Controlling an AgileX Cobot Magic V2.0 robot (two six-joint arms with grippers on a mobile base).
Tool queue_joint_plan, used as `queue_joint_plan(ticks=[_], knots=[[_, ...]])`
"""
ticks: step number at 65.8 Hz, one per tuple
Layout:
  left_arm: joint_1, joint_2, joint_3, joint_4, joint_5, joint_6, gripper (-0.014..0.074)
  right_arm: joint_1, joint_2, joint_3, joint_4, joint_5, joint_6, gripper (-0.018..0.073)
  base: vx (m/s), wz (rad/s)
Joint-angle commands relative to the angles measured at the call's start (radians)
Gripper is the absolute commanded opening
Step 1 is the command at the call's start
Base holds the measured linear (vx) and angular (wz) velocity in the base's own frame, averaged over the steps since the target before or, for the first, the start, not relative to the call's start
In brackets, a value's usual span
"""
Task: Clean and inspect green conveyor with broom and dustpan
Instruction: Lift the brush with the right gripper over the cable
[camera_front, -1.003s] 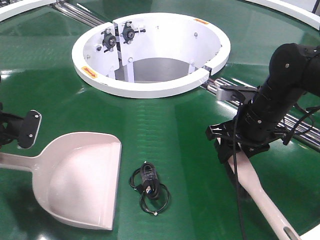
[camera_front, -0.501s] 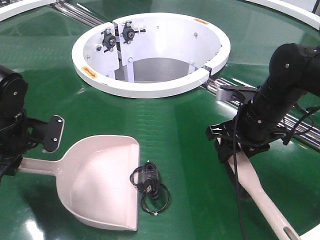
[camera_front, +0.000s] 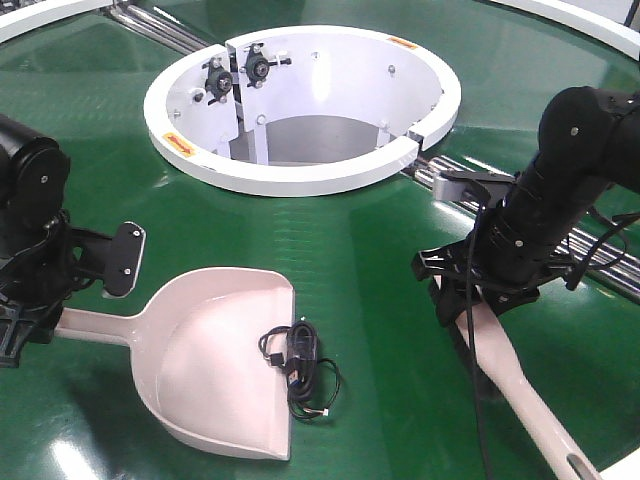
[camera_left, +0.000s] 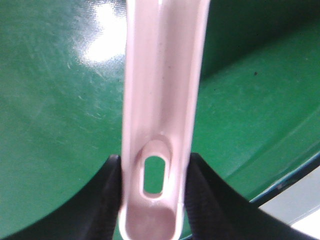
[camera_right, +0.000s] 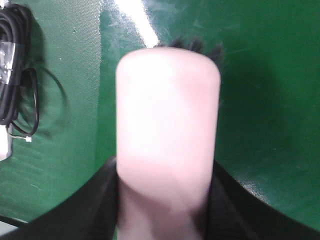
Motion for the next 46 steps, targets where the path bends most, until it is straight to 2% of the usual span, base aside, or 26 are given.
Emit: queue_joint_plan(ticks=[1, 46], knots=[[-0.012, -0.035, -0.027, -0.027, 0.012, -0.025, -0.0025, -0.002, -0.049, -0.027, 0.014, 0.002, -0.010, -0.0005, 0.00, 0.00], [-0.012, -0.035, -0.027, -0.027, 0.012, -0.025, -0.0025, -0.002, -0.049, -0.027, 0.014, 0.004, -0.009, -0.0005, 0.00, 0.00]])
